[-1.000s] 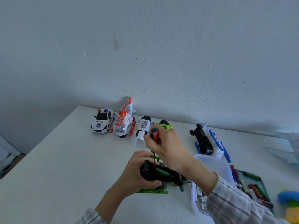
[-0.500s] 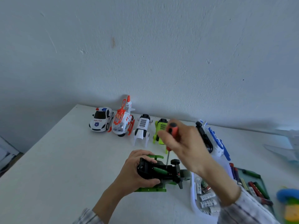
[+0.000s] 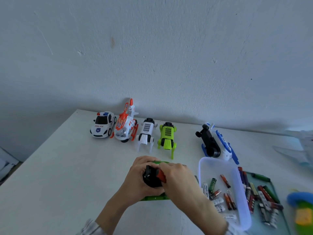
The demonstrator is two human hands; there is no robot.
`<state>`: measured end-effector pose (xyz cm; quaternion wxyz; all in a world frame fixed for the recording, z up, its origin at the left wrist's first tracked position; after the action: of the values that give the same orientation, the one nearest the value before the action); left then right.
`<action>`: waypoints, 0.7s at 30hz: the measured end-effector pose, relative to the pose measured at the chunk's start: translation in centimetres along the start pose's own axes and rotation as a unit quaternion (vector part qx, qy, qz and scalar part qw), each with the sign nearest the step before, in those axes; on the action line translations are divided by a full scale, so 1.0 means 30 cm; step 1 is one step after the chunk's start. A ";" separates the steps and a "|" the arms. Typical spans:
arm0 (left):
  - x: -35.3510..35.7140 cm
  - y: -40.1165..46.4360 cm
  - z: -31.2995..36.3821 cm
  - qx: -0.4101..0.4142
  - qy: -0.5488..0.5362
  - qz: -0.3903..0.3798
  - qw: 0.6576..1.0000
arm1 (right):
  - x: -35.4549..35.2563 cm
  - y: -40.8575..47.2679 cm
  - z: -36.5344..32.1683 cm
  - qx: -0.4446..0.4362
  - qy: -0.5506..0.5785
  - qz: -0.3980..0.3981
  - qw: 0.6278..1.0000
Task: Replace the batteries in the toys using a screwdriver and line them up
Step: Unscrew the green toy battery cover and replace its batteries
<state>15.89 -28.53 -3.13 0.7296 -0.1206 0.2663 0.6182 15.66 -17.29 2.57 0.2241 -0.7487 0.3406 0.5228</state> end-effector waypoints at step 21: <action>0.006 -0.021 -0.001 0.012 -0.007 0.009 1.000 | -0.047 -0.224 0.430 0.347 0.082 0.042 0.933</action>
<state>16.51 -28.53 -3.36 0.7273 -0.1050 0.2703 0.6221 12.22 -3.51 -0.81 0.4196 -0.6495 0.5489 0.3175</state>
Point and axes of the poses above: each hand's wrist, its own y-axis towards the middle knuckle, its own x-axis out of the palm, z = x × y, the point moved 7 cm from there along y, towards the middle knuckle, and after that the axes turned 11 degrees about -z, right-handed, at the moved point
